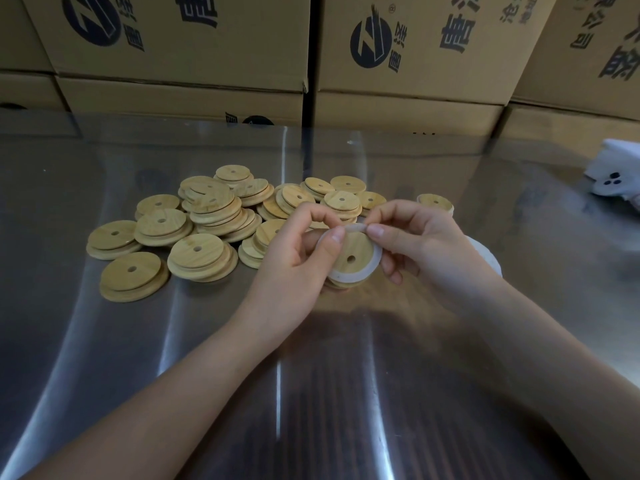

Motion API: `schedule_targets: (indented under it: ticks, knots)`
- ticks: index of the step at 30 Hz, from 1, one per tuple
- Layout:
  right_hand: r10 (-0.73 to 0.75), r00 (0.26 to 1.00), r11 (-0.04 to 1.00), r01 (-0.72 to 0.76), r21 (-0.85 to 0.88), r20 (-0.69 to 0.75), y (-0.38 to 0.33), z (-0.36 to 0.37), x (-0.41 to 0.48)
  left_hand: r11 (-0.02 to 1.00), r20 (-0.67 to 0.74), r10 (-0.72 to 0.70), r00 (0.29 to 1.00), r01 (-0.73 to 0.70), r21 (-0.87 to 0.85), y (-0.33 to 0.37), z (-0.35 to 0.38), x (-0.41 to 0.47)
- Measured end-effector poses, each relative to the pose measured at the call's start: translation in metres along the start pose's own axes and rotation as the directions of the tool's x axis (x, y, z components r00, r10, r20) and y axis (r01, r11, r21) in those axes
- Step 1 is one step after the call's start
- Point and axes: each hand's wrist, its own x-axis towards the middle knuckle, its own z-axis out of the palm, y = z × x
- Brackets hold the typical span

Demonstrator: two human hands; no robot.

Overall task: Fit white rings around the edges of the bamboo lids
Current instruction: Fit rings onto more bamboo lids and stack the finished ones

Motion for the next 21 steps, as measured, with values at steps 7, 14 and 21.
schedule_targets:
  ticks: [7,14,21]
  knots:
    - [-0.019,1.000,0.999,0.019,-0.035,0.004,-0.0007,-0.0001,-0.0003,0.998,-0.037,-0.055,0.998,0.053,-0.034,0.0028,0.0007,0.0000]
    - [-0.057,0.998,0.994,0.054,-0.094,-0.025,0.0018,0.0024,0.0000,0.980,-0.130,-0.187,0.974,0.176,-0.091,0.0027,0.0011,0.0013]
    - [-0.074,0.997,0.993,0.071,-0.097,-0.026,0.0029,0.0013,0.0013,0.977,-0.049,-0.184,0.982,0.178,-0.115,0.0071,-0.0018,0.0007]
